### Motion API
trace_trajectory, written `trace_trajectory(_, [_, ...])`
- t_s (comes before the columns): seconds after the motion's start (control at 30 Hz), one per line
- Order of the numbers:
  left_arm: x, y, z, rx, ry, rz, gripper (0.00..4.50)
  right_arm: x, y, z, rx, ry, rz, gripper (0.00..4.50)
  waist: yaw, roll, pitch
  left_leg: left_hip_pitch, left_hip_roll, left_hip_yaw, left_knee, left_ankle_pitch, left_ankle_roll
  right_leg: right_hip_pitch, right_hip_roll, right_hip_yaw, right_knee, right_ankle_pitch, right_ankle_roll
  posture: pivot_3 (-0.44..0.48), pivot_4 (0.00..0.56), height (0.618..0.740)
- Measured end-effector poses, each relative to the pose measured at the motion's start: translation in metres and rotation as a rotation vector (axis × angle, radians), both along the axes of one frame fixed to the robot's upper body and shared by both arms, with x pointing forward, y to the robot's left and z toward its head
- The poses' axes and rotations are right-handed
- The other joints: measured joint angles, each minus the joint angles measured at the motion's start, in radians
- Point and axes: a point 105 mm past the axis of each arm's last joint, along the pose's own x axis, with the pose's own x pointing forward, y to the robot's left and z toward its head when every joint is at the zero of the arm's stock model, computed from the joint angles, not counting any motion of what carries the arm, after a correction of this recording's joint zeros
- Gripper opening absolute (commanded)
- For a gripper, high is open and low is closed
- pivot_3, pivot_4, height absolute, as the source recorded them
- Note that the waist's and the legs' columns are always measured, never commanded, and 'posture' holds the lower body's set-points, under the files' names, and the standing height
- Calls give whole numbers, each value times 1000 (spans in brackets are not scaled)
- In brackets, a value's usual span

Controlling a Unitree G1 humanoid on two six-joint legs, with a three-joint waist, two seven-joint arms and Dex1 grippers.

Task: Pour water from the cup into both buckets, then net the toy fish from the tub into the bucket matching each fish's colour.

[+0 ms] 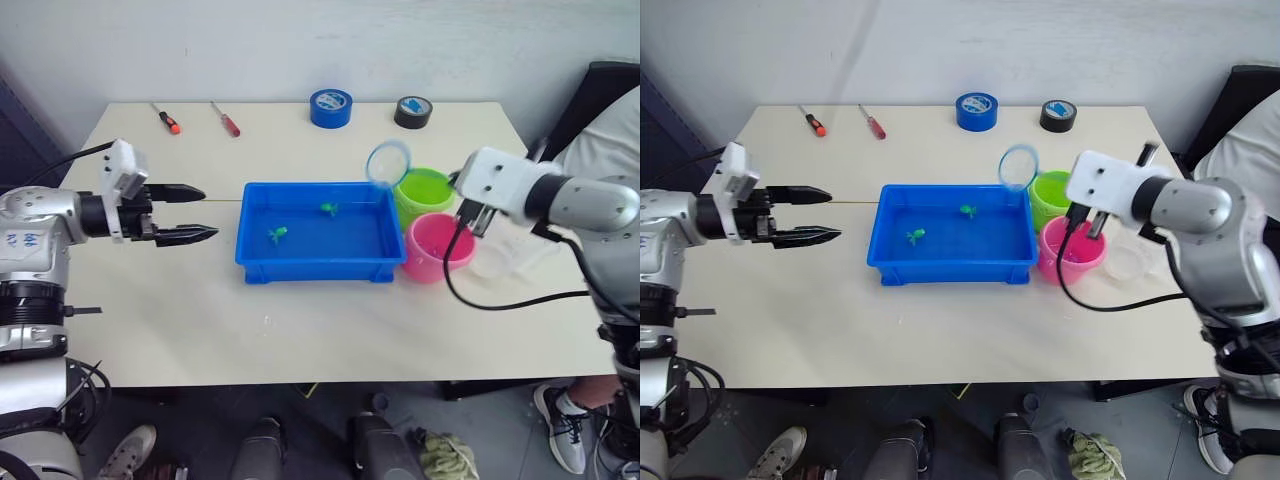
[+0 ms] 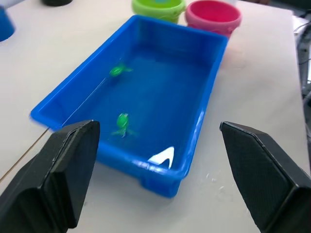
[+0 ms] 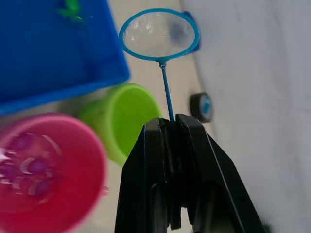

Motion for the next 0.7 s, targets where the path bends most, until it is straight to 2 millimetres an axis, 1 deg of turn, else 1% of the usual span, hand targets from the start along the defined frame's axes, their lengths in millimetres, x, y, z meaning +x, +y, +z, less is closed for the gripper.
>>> trace_trajectory(0.07, [-4, 5, -2, 2, -1, 18, 4313, -4, 14, -15, 89, 139, 23, 0, -1, 0, 0, 0, 0, -1, 0, 0, 0, 0, 0, 0, 0, 0, 0, 0, 150, 734])
trace_trajectory(0.1, [-5, 5, -3, -4, 2, 24, 4313, -5, 20, -19, 125, 196, 24, 0, 0, 0, 0, 0, 0, -1, 0, 0, 0, 0, 0, 0, 0, 0, 0, 0, 150, 734])
trace_trajectory(0.23, [-9, 6, -7, -14, 9, 37, 4313, -4, 28, -29, 229, 333, -32, 0, 7, 0, 0, 0, 0, -1, 0, 0, 0, 0, -1, -1, 0, 0, 0, 0, 150, 734])
trace_trajectory(0.4, [-10, 6, -8, -17, 0, 51, 4313, 4, 37, -56, 331, 503, -129, 0, 11, 0, 0, -1, 0, -1, 0, 0, 0, -1, 0, 0, 0, 0, 0, 0, 150, 734])
trace_trajectory(0.47, [-10, 6, -7, -16, -4, 51, 4313, 4, 40, -60, 356, 539, -144, 0, 12, 0, 0, -1, 0, -1, 0, 0, 0, -2, 0, 0, 0, 0, 0, 0, 150, 734])
trace_trajectory(0.57, [-10, 4, -6, -16, -7, 48, 4313, 9, 46, -63, 399, 574, -182, 0, 11, 0, 0, -1, 0, 0, 0, 0, 0, -2, 0, 0, 1, 0, 0, 0, 150, 734])
trace_trajectory(0.6, [-10, 2, -5, -15, -13, 41, 4313, 12, 48, -67, 415, 586, -206, 0, 12, 0, 0, -1, 0, 0, 0, 0, 0, -2, 0, 0, 0, 0, 0, 0, 150, 734])
trace_trajectory(0.7, [-10, 2, -4, -18, -12, 41, 4313, 16, 49, -75, 430, 607, -242, 0, 13, 0, 0, -1, -1, 0, 0, 0, 0, -2, 0, 0, 0, 0, 0, 0, 150, 734])
